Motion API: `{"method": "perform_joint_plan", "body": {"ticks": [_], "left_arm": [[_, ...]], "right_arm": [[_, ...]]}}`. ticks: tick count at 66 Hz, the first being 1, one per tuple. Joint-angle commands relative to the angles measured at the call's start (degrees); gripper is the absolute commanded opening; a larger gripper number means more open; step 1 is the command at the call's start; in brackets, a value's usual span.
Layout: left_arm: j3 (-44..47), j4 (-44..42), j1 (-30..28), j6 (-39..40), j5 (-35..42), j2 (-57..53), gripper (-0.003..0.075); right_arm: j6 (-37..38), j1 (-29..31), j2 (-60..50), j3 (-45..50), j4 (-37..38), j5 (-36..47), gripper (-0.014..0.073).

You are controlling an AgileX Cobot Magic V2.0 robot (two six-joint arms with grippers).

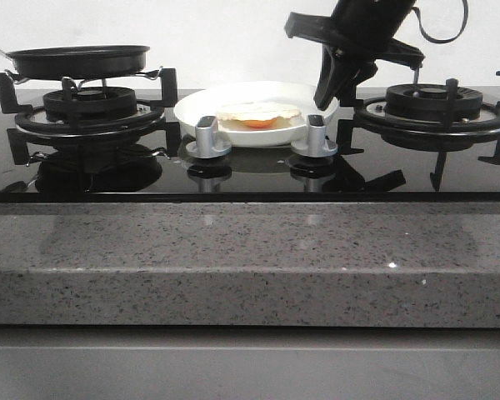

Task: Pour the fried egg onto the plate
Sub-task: 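Lower the plate with the egg back between the burners with the right gripper, then open the right gripper and raise it away from the plate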

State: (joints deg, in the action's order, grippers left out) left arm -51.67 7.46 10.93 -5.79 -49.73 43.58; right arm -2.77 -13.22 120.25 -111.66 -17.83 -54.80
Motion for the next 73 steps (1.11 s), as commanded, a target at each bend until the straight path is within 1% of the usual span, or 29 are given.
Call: {"method": "perform_joint_plan", "body": {"ticks": [1, 3, 6, 11, 12, 17, 22, 34, 42, 48, 55, 62, 73], "left_arm": [[-1.6, 0.6, 0.5, 0.5, 3.6, 0.2, 0.0589], [-1.6, 0.6, 0.5, 0.5, 3.6, 0.2, 0.0589], [-1.6, 0.6, 0.5, 0.5, 3.6, 0.2, 0.0589], [-1.6, 0.6, 0.5, 0.5, 3.6, 0.2, 0.0589], [-1.6, 0.6, 0.5, 0.5, 3.6, 0.2, 0.0589], [-1.6, 0.6, 0.5, 0.5, 3.6, 0.2, 0.0589], [-1.6, 0.6, 0.5, 0.5, 3.6, 0.2, 0.0589], [-1.6, 0.7, 0.5, 0.5, 3.6, 0.2, 0.0589], [-1.6, 0.7, 0.5, 0.5, 3.6, 0.2, 0.0589], [-1.6, 0.7, 0.5, 0.5, 3.6, 0.2, 0.0589], [-1.6, 0.7, 0.5, 0.5, 3.6, 0.2, 0.0589], [-1.6, 0.7, 0.5, 0.5, 3.6, 0.2, 0.0589], [-1.6, 0.7, 0.5, 0.5, 3.6, 0.2, 0.0589]], "right_arm": [[-0.2, 0.4, -3.1, -2.1, -1.2, 1.8, -0.0038], [-0.2, 0.4, -3.0, -2.1, -1.2, 1.7, -0.0012], [-0.2, 0.4, -2.9, -2.1, -1.2, 1.7, 0.0050], [-0.2, 0.4, -2.8, -2.1, -1.2, 1.9, 0.0161], [-0.2, 0.4, -2.8, -2.1, -1.2, 1.9, 0.0195], [-0.2, 0.4, -3.1, -2.2, -1.2, 2.4, 0.0293], [-0.2, 0.4, -3.3, -2.9, -0.9, 2.0, 0.0346], [-0.2, 0.5, -5.9, -5.4, -0.9, -1.8, 0.0351], [-0.8, 0.1, -10.1, -5.3, -0.4, -4.7, 0.0351], [-1.2, -1.2, -14.3, -3.3, 1.7, -4.8, 0.0351], [-1.2, -2.9, -21.2, 2.7, 3.4, -3.3, 0.0351], [-1.2, -4.0, -28.9, 10.7, 3.8, -1.1, 0.0351], [-1.2, -4.3, -42.0, 25.4, 3.8, 4.0, 0.0351]]}}
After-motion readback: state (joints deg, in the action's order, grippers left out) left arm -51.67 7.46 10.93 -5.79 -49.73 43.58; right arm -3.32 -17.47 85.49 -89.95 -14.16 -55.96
